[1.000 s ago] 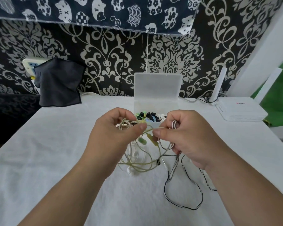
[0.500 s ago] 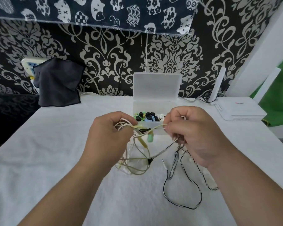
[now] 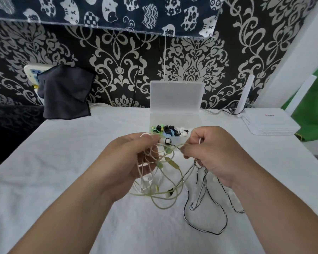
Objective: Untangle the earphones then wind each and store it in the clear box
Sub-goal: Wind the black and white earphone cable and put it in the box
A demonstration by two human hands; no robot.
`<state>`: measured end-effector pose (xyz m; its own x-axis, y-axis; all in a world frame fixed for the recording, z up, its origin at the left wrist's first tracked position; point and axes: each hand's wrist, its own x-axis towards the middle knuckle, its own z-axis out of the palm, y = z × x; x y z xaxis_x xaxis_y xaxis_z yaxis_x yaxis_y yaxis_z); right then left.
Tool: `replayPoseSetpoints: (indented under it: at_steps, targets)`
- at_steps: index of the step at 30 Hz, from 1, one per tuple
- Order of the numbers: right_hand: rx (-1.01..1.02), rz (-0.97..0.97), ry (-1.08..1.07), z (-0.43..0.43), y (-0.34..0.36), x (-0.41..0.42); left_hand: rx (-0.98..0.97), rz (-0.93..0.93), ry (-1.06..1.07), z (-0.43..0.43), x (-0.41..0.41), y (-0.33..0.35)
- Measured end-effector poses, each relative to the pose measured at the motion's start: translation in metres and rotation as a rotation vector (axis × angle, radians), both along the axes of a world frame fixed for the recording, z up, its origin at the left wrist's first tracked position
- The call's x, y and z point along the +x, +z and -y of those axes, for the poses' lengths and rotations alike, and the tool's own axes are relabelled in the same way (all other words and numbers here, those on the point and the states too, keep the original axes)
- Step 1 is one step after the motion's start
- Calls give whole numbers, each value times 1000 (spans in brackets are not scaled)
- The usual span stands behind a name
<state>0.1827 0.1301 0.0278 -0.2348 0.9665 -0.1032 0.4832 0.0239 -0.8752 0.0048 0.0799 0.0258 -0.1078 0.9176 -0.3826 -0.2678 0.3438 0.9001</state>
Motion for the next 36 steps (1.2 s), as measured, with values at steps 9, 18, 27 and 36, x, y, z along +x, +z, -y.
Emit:
replayPoseSetpoints:
  at_steps: [9,18,27,36]
  targets:
    - [-36,-96,30,-2,-5,3,-40,284,73,-8,-8,-9]
    - [-145,-381,-47,-7,8,11,58,-445,283,-14,-21,-24]
    - [-113,-755,-94,-4,33,20,-39,-526,332,-19,-41,-28]
    - [-78,-806,-33,1,47,28,-126,-1201,61,-13,-50,-33]
